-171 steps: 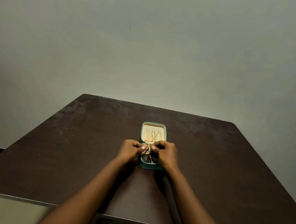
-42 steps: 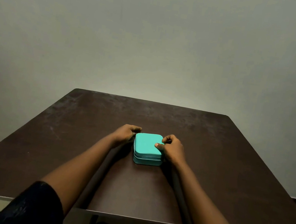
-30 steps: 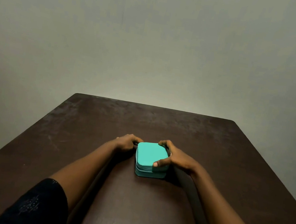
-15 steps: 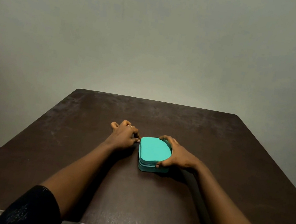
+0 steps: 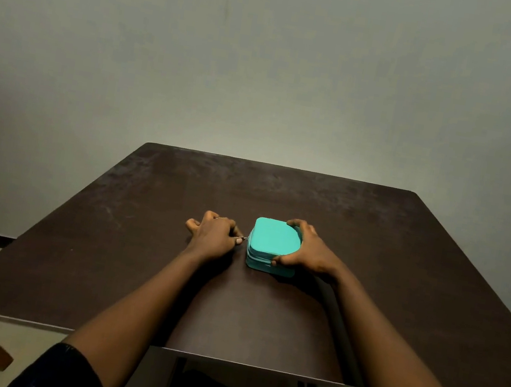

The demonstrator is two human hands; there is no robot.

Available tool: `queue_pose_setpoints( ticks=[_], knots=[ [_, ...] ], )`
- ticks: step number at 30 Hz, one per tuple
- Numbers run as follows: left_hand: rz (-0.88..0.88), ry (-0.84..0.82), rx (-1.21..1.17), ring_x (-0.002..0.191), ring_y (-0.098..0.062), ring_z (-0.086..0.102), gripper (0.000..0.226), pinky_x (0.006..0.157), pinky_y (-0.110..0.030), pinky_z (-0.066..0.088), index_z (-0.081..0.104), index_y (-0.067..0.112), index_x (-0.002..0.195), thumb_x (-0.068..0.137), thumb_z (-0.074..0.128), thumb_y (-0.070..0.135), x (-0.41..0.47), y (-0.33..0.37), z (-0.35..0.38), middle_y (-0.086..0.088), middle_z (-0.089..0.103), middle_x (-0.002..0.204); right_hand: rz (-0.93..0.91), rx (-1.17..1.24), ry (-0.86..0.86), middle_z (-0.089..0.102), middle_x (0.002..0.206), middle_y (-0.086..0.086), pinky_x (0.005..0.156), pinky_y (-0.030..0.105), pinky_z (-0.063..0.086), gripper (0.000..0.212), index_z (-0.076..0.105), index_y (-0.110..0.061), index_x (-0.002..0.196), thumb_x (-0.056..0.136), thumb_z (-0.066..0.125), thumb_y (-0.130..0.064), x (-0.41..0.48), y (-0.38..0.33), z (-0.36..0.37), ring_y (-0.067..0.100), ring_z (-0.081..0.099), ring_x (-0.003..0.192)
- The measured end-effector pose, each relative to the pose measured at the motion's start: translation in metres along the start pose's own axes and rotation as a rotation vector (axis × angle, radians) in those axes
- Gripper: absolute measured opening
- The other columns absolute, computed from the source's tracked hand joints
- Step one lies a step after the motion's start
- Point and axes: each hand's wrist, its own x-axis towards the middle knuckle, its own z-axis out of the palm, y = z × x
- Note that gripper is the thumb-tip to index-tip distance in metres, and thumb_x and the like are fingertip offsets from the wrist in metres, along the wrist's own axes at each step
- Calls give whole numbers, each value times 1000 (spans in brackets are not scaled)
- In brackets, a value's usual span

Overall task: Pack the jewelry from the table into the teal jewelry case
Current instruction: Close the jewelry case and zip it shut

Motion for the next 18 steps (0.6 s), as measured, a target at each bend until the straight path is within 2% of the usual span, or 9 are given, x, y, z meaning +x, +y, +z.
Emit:
queue_pose_setpoints(
  ticks=[3, 7, 12, 18],
  knots=[
    [-41, -22, -10, 124, -18, 26, 7, 92, -42, 20, 63, 31, 85, 89, 57, 33, -10, 0, 2, 6, 50, 104, 12, -2, 7, 32, 136, 4, 95, 29, 41, 88, 31, -24, 137, 66, 81, -30, -1, -2, 1, 19, 38, 120],
    [-106, -9, -20, 124, -22, 29, 12, 83, -38, 20, 59, 34, 77, 87, 56, 37, -21, -1, 9, 1, 54, 114, 20, -10, 16, 33, 137, 6, 98, 30, 41, 89, 31, -21, 138, 66, 82, -29, -2, -5, 1, 21, 39, 123],
    [-134, -1, -12, 121, -23, 30, 17, 81, -38, 18, 54, 33, 70, 86, 54, 37, -34, 4, 12, -2, 58, 111, 24, -26, 40, 33, 137, 7, 98, 29, 39, 88, 32, -18, 138, 66, 82, -26, -4, -8, 2, 22, 39, 123],
    [-54, -29, -17, 117, -22, 31, 12, 82, -39, 20, 65, 28, 81, 85, 54, 33, -46, 29, 21, -1, 60, 103, 34, -17, 68, 33, 135, 8, 90, 24, 39, 88, 32, -17, 138, 66, 82, -26, -5, -10, 4, 22, 40, 122]
  ],
)
